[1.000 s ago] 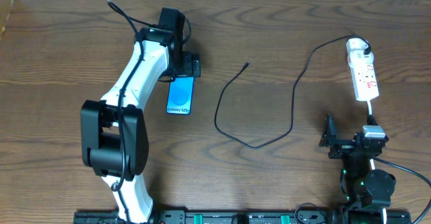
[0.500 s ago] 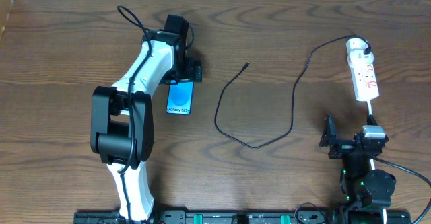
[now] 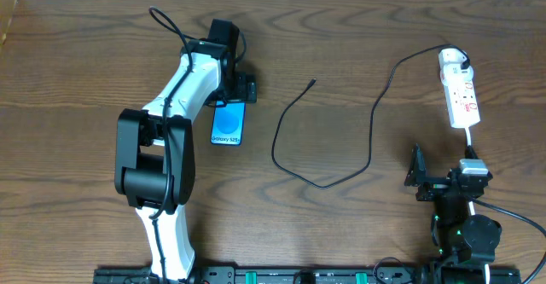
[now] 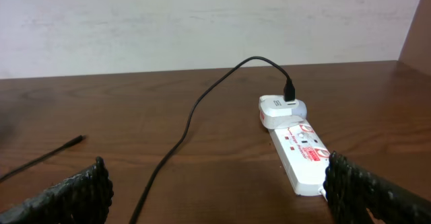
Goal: Plug charger to phone and switch on socket
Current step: 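Close the left gripper on the phone's long sides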
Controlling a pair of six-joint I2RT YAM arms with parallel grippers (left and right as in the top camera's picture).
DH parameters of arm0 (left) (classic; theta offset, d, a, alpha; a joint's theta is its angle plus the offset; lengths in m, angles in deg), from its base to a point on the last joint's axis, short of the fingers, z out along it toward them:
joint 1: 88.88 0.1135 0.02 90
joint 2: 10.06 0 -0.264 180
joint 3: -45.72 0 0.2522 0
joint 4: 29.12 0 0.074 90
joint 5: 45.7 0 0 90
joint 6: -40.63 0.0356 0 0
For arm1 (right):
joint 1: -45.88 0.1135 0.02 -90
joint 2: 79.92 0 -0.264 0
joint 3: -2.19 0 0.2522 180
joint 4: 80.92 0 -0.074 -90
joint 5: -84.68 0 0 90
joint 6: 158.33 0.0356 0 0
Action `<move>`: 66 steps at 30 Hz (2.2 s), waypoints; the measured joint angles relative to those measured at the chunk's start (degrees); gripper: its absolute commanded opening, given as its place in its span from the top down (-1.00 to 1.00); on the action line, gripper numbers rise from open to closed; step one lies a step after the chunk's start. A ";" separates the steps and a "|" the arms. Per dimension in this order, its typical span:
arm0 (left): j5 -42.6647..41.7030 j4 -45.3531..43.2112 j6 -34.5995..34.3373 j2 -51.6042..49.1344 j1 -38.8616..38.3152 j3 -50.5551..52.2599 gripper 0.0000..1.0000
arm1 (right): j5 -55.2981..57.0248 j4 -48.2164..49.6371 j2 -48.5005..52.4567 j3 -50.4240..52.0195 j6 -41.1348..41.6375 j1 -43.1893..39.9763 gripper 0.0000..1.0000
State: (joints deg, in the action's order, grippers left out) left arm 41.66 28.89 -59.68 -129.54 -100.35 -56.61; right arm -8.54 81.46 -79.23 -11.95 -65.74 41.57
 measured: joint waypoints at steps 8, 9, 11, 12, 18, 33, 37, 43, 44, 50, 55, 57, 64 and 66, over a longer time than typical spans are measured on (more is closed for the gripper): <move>0.00 -0.81 0.00 -0.02 0.00 1.33 -0.96 | 0.00 0.00 0.00 0.00 0.00 0.00 -0.99; 0.00 -0.81 0.00 -0.02 0.00 1.33 -0.96 | 0.00 0.00 0.00 0.00 0.00 0.00 -0.98; 0.00 -0.96 0.00 -0.02 0.00 1.33 -0.96 | 0.00 0.00 0.00 0.00 0.02 0.00 -0.98; 0.00 -1.11 0.00 -0.04 0.00 1.33 -0.96 | 0.00 0.00 0.00 0.00 0.00 0.00 -0.99; 0.00 -1.20 -0.02 -1.11 0.00 1.95 -0.96 | 0.00 0.00 0.00 0.00 0.00 0.00 -0.98; -0.02 -1.03 -0.24 -2.69 0.00 2.05 -0.96 | 0.00 0.00 0.00 0.00 0.00 0.00 -0.99; -0.02 -0.92 -0.24 -2.80 0.00 2.03 -0.96 | 0.00 0.00 0.00 0.00 0.00 0.00 -0.98; -0.02 -0.37 -0.22 -2.89 0.00 1.90 -0.96 | 0.00 0.00 0.00 0.00 0.00 0.00 -0.98; -0.02 -0.20 -0.20 -2.91 0.00 1.86 -0.96 | 0.00 0.00 0.00 0.00 0.00 0.00 -0.99; -0.42 1.57 0.13 -2.91 0.00 1.81 -0.95 | 0.00 0.00 0.00 0.00 0.00 0.00 -0.98; -0.66 2.54 1.25 -2.91 0.00 1.81 -0.95 | 0.00 0.00 0.00 0.00 0.00 0.00 -0.98; -0.68 2.80 1.64 -2.91 0.00 1.81 -0.95 | 0.00 0.00 0.00 0.00 0.00 0.00 -0.98; -0.90 3.80 3.23 -2.91 0.00 1.81 -0.94 | 0.00 0.00 0.00 0.00 0.00 0.00 -0.98; -0.90 3.82 3.30 -2.91 0.00 1.81 -0.94 | 0.00 0.00 0.00 0.00 0.00 0.00 -0.98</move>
State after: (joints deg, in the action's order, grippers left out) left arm 40.77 32.72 -56.38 -132.45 -100.35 -54.80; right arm -8.54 81.46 -79.23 -11.95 -65.74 41.57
